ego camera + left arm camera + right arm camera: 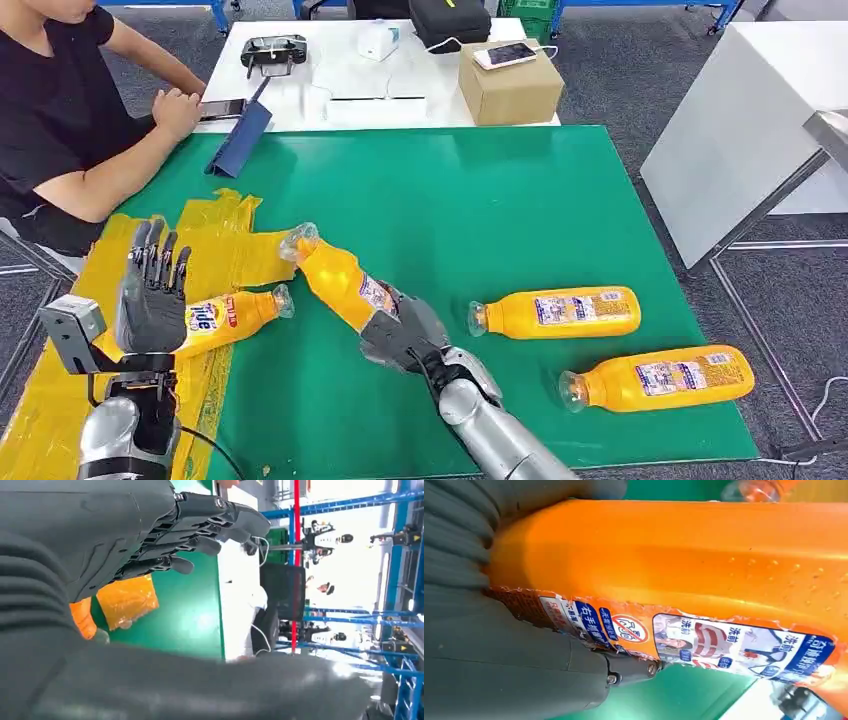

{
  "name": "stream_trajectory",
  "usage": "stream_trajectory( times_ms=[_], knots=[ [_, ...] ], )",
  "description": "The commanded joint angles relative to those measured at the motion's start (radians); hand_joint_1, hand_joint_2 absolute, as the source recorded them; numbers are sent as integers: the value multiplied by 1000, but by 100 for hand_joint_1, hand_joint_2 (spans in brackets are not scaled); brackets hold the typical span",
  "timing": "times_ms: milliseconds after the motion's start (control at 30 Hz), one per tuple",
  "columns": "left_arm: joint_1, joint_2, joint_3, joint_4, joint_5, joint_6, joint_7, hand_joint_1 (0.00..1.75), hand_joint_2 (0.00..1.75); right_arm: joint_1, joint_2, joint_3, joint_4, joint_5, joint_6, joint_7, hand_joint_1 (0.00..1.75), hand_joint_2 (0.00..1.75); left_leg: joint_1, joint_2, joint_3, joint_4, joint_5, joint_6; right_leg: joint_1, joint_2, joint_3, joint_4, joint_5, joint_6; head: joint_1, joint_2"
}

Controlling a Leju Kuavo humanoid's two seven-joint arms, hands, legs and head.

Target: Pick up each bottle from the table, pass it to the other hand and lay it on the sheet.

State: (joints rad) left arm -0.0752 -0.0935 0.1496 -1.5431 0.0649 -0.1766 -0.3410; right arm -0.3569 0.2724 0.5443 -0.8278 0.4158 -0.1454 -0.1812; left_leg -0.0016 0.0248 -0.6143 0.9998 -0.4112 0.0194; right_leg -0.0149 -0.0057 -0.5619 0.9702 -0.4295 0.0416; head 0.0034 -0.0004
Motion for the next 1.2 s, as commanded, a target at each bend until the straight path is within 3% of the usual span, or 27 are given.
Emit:
stream_trajectory(
  times_ms=[33, 333, 567, 800, 1033, 1200],
  knots=[
    [40, -21, 35, 1, 52, -32, 33, 0, 175, 52, 9, -55, -146, -22, 2, -31, 175, 175, 0, -1, 0, 0, -1, -1, 0, 1, 1, 0, -1, -1, 0, 0],
    [85, -23, -60, -27, 56, -95, 50, 0, 175, 48, 18, -38, -148, -25, 11, -33, 175, 175, 1, -3, -2, 0, -1, -1, 1, -1, -2, 0, -1, -1, 0, 0],
    [157, -24, -240, -53, -16, -122, 55, 0, 175, 44, 44, 20, -168, -18, 30, -36, 175, 175, 1, -3, -2, 0, -2, -1, 0, -1, -1, 0, -2, -1, 0, 0],
    [161, -18, -253, -61, -16, -120, 53, 0, 175, 42, 45, 36, -166, -17, 36, -33, 175, 175, 1, -4, -2, 0, -1, -2, 0, -2, -2, 0, -2, -2, 0, 0],
    [186, 12, -375, -92, -111, -75, 22, 0, 175, 1, 70, 204, -104, 17, 85, 5, 175, 175, 0, -1, -4, 0, -1, -1, 0, 0, -4, 0, -1, 0, 0, 0],
    [191, 19, -341, -91, -113, -54, 18, 0, 175, -31, 77, 407, -25, 78, 151, 16, 175, 175, 1, 0, -2, 0, -2, -2, 1, 2, -2, 0, -1, -2, 0, 0]
  ],
)
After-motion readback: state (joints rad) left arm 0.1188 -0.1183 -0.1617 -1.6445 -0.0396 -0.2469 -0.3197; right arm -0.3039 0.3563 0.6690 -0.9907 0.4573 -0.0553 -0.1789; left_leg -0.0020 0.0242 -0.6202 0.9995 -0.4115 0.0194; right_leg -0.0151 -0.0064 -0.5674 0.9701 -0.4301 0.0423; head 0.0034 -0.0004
